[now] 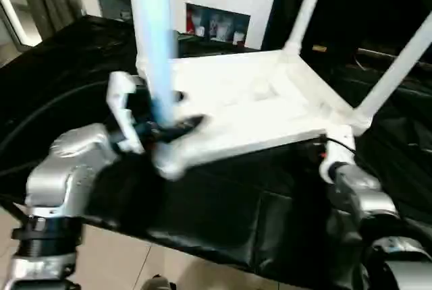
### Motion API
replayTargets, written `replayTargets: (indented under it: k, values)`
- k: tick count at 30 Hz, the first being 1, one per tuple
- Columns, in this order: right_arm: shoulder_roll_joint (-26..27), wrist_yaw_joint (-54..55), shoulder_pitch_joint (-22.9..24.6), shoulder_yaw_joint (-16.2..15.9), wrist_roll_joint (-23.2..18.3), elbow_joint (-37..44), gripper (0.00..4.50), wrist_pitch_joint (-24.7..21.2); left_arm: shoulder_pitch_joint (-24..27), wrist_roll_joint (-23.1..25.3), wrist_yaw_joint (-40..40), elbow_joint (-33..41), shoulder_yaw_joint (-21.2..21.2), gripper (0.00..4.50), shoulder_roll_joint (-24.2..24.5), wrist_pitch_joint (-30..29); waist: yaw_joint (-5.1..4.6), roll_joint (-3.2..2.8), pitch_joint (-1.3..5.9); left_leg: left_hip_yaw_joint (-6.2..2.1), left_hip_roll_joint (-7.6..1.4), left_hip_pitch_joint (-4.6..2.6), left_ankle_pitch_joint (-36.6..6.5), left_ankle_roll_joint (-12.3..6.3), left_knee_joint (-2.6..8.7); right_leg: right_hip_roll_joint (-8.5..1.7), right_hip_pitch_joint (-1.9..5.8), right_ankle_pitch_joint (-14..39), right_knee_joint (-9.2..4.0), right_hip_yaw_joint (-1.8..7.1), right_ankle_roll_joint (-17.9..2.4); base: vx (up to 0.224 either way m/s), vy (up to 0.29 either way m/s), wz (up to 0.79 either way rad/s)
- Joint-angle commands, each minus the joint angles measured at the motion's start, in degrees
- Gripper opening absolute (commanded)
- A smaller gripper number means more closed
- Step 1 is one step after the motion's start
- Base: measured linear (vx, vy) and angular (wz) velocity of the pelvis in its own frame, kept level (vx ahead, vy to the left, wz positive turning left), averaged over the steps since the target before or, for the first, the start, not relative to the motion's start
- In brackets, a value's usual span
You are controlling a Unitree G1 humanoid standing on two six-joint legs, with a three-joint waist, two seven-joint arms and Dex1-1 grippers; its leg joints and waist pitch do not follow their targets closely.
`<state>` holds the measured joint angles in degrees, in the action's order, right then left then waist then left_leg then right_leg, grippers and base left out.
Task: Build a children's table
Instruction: Rotate table base
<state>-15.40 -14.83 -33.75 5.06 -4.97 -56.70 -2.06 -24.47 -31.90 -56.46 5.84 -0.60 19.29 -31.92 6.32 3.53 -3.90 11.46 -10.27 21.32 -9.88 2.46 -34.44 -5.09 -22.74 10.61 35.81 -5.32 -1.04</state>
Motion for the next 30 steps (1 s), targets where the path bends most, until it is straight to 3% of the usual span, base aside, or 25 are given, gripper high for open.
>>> replayTargets:
  k: [1, 4, 6, 8, 10, 13, 15, 19, 22, 30]
  values:
    - [0.84, -0.69, -1.71, -0.91, 0.46, -0.76, 4.48, 0.51, -1.69, -0.84, -1.23, 1.51, -2.92, 4.47, -1.07, -0.82, -0.24, -0.7, 3.81, -1.69, -3.24, -1.09, -17.9, 3.28, 4.78, -4.2, 2.43, 15.88, -4.67, 3.58, -10.57, 0.0, 0.0, 0.0]
    - [3.17, -3.36, -4.28, -2.76, 1.31, -2.21, 4.48, 0.84, -3.77, 2.02, -0.96, -1.06, -6.12, 4.47, -4.6, 0.56, -0.79, -0.09, 3.94, -1.79, -3.13, -0.71, -16.84, 3.11, 4.62, -4.37, 2.63, 17.13, -4.74, 3.6, -9.32, 0.0, 0.0, 0.0]
    - [5.08, -6.23, -5.52, -4.39, 1.92, -2.48, 4.48, 1.19, -5.39, 2.88, -0.32, -2.55, -8.17, 4.47, -6.57, 0.89, -1.19, -0.09, 3.87, -1.87, -3.1, -0.52, -16.42, 2.48, 4.55, -4.42, 2.69, 18.84, -5.04, 3.61, -8.55, 0.0, 0.0, 0.0]
    - [5.64, -6.77, -5.86, -4.7, 2.04, -2.65, 4.48, 1.39, -5.98, 2.83, 0.22, -2.99, -8.6, 4.47, -7.27, 0.81, -1.81, 0.21, 3.75, -2.11, -3.03, 0.23, -16.25, 2.62, 4.71, -4.38, 3.09, 21.24, -5.02, 3.3, -7.46, 0.0, 0.0, 0.0]
    - [6.64, -7.51, -6.67, -5.32, 2.76, -3.54, 4.48, 2.1, -7.38, 3.58, 1.48, -4.52, -9.9, 4.47, -8.83, 1.54, -1.94, 0.03, 3.85, -2.22, -3.09, -0.09, -16.93, 2.79, 4.57, -4.62, 2.8, 23.63, -5.38, 3.27, -6.78, 0.0, 0.0, 0.0]
    - [7.6, -8.56, -7.11, -5.94, 3.17, -4.08, 4.48, 2.62, -8.82, 5.21, 2.62, -6.85, -11.2, 4.47, -11.18, 3.5, -2.31, 0.04, 3.87, -2.2, -3.16, -0.38, -17.27, 2.62, 4.52, -4.48, 2.55, 22.23, -5.46, 3.33, -7.47, 0.0, 0.0, 0.0]
    - [8.11, -10.05, -7.14, -6.13, 3.13, -4.04, 4.48, 3.09, -9.15, 5.71, 2.02, -7.07, -12.14, 4.47, -12.01, 3.95, -2.6, 0.13, 3.94, -2.17, -3.16, -0.08, -16.36, 1.8, 4.55, -4.4, 2.82, 18.8, -5.07, 3.33, -8.84, 0.0, 0.0, 0.0]
    - [8.66, -11.1, -6.58, -6.87, 3.73, -3.31, 4.48, 3.25, -9.29, 6.1, 2.14, -6.69, -13.82, 4.47, -14.13, 4.25, -2.55, 0.14, 4.08, -1.77, -3.13, -0.48, -14.4, 0.39, 4.22, -4.31, 2.62, 14.9, -4.81, 3.48, -10.88, 0.0, 0.0, 0.0]
    - [9.0, -13.65, -5.97, -7.2, 3.84, -3.08, 4.48, 4.15, -9.78, 6.93, 2.86, -8.06, -14.5, 4.47, -15.28, 5.44, -2.52, 0.13, 4.07, -1.75, -3.15, -0.46, -14.07, -0.46, 4.2, -4.23, 2.73, 14.91, -4.9, 3.37, -11.14, 0.0, 0.0, 0.0]
    - [9.41, -19.63, -5.23, -8.38, 3.68, -1.88, 4.48, 5.25, -11.18, 9.49, 4.56, -11.1, -15.15, 4.47, -17.92, 8.57, -2.47, 0.15, 3.9, -1.94, -3.33, -0.62, -16.08, -0.29, 4.33, -4.42, 2.6, 18.34, -5.35, 3.29, -10.81, 0.0, 0.0, 0.0]
